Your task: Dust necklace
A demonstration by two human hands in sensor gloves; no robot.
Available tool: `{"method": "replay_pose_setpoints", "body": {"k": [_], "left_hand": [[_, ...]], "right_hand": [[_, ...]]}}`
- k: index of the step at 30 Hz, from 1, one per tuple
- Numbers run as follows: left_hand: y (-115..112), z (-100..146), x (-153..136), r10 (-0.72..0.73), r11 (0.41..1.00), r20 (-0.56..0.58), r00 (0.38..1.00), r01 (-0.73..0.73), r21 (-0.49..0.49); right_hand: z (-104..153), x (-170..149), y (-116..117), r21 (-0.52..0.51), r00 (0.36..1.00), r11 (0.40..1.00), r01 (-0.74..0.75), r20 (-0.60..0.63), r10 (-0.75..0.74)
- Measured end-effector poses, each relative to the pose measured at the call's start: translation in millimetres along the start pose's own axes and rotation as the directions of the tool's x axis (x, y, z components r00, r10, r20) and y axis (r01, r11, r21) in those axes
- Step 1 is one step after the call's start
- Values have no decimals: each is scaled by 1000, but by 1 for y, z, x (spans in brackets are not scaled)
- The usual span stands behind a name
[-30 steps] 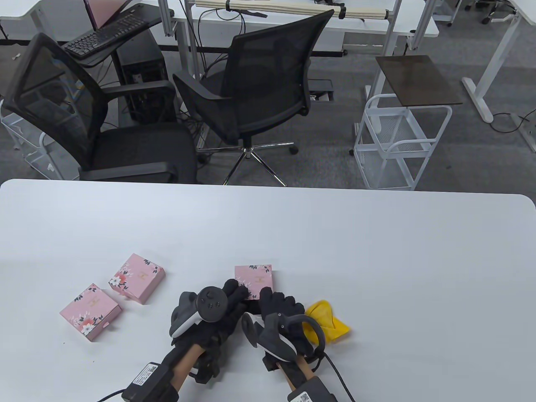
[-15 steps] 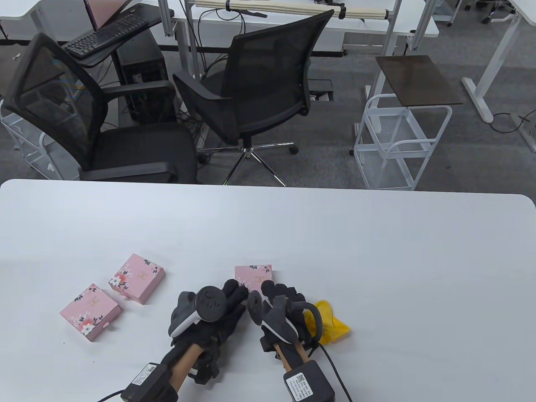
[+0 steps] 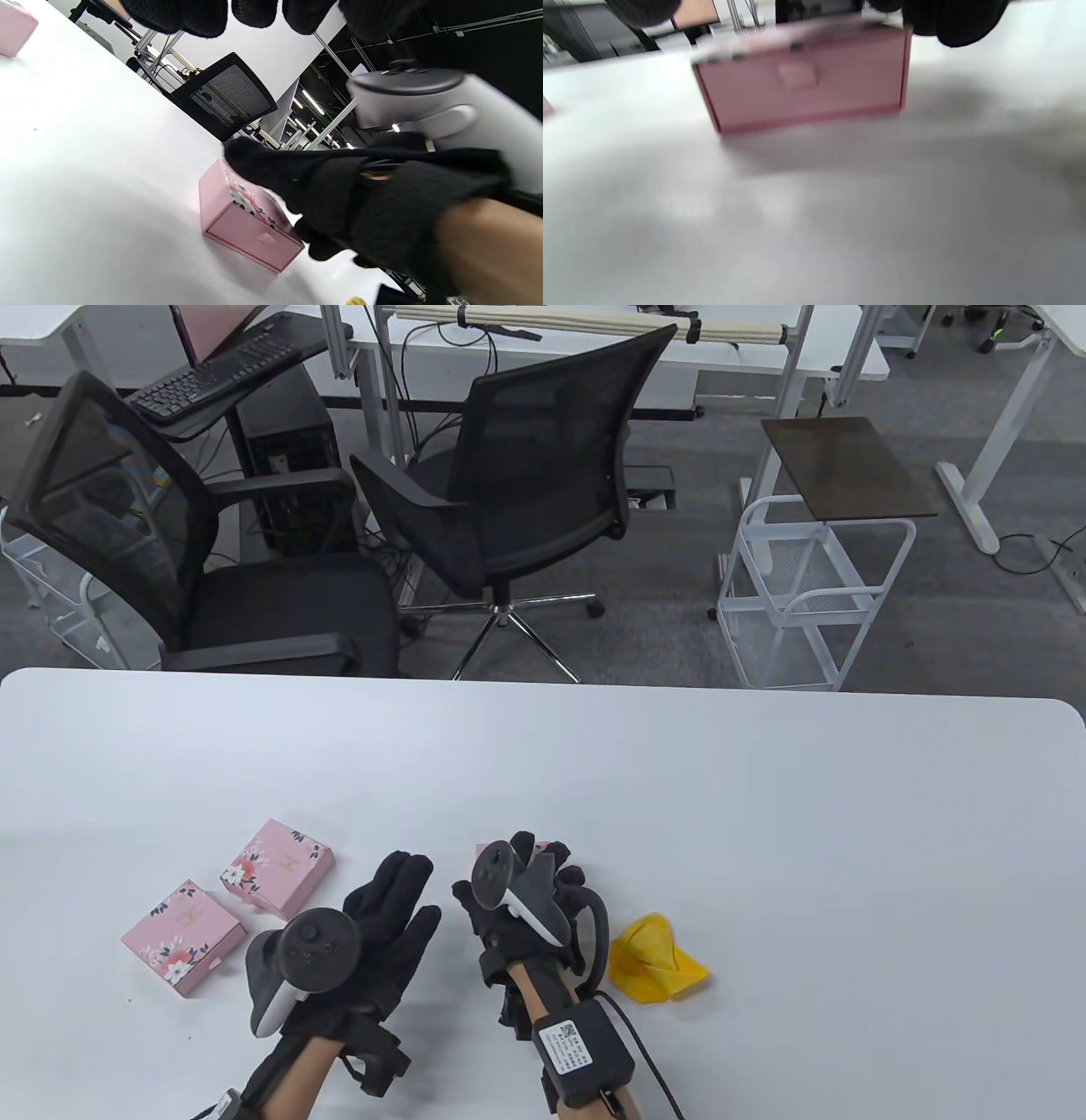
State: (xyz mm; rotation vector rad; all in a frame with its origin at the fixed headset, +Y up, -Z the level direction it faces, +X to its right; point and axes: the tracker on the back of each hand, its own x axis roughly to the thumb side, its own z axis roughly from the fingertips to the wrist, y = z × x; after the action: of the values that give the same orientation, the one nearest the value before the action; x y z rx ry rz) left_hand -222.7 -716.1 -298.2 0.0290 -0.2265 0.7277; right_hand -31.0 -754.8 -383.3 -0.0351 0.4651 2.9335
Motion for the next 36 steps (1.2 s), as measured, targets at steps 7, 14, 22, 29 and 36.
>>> {"method": "replay_pose_setpoints", "body": {"k": [7, 14, 22, 29, 36], "left_hand": [[5, 6, 1, 27, 999, 14, 1000, -27, 31], [5, 7, 1, 26, 999, 19, 999, -27, 33], [2, 4, 2, 15, 1000, 27, 1000, -15, 24], [-1, 4, -1, 1, 1000, 15, 1000, -1, 7], [1, 1, -11, 13, 1000, -26, 1000, -13, 12]], "right_hand": [[-7, 4, 1, -58, 998, 998, -31, -55, 28], [-14, -77, -57, -158, 990, 987, -41, -140, 19], [-21, -198, -67, -146, 937, 987, 63, -332, -109], [-22, -234, -46, -132, 919, 983, 124, -357, -164], [-5, -225, -67, -192, 946, 981, 41, -307, -100]]}}
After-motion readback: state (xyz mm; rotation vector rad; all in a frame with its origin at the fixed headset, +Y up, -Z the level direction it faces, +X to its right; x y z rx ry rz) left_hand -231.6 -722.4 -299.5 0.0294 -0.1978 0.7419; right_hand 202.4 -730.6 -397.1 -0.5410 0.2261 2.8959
